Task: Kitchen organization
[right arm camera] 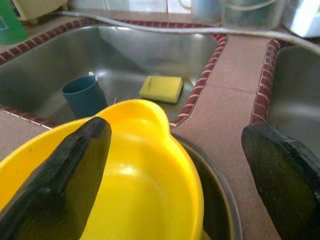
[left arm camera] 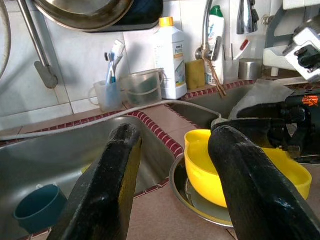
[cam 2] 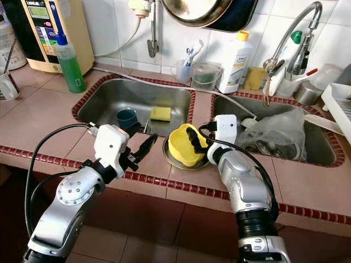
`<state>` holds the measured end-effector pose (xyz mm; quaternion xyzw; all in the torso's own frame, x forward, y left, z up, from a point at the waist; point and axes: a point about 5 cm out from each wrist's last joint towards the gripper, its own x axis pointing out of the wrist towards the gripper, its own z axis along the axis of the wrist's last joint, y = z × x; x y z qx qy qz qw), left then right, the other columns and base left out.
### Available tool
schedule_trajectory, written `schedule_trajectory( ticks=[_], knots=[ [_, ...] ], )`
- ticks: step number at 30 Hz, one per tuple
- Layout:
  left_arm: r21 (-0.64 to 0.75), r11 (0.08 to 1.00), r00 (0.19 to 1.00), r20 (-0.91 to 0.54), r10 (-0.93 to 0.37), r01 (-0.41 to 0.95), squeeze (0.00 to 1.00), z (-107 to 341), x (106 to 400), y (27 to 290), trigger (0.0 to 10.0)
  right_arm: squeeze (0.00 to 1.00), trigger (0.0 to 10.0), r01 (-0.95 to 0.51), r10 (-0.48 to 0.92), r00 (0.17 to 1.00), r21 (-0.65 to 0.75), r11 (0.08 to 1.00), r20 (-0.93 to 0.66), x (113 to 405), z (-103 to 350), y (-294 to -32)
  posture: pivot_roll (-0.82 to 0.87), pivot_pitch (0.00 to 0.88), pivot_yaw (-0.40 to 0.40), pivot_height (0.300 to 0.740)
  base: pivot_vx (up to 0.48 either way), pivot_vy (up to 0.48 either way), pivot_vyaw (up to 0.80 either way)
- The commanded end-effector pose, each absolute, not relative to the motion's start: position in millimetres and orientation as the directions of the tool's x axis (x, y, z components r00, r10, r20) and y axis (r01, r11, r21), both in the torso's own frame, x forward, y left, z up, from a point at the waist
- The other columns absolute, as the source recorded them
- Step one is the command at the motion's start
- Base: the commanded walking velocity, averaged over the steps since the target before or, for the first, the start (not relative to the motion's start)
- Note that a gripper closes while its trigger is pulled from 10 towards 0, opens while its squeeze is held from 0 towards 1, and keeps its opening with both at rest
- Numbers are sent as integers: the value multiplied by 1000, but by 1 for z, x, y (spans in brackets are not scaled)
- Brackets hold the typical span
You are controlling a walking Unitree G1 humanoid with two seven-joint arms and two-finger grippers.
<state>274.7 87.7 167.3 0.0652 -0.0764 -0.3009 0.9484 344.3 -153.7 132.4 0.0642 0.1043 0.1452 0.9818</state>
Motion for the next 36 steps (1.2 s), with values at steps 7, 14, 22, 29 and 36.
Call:
schedule_trajectory(
  ticks=[7, 14, 22, 29, 36],
  knots=[
    [181, 779, 773, 120, -623, 600, 0, 173, 268, 81, 10000, 0, 9294, -296, 329, 919, 170, 940, -216, 349, 136, -156, 80, 0, -76, 740, 0, 0, 0],
    [189, 768, 762, 118, -637, 612, 0, 173, 265, 77, 10000, 0, 0, -323, 373, 894, 221, 920, -247, 348, 133, -155, 84, 0, -81, 740, 0, 0, 0],
    [196, 764, 757, 123, -641, 615, 0, 174, 265, 77, 10000, 0, 0, -345, 405, 875, 244, 906, -266, 345, 130, -154, 89, 0, -84, 740, 0, 0, 0],
    [199, 760, 753, 124, -646, 619, 0, 175, 264, 77, 10000, 0, 0, -339, 405, 872, 256, 905, -276, 343, 128, -155, 93, 0, -83, 740, 0, 0, 0],
    [205, 754, 747, 125, -652, 624, 0, 176, 263, 77, 10000, 0, 0, -301, 388, 875, 303, 904, -288, 341, 122, -158, 95, 0, -78, 740, 0, 0, 0]
  ],
)
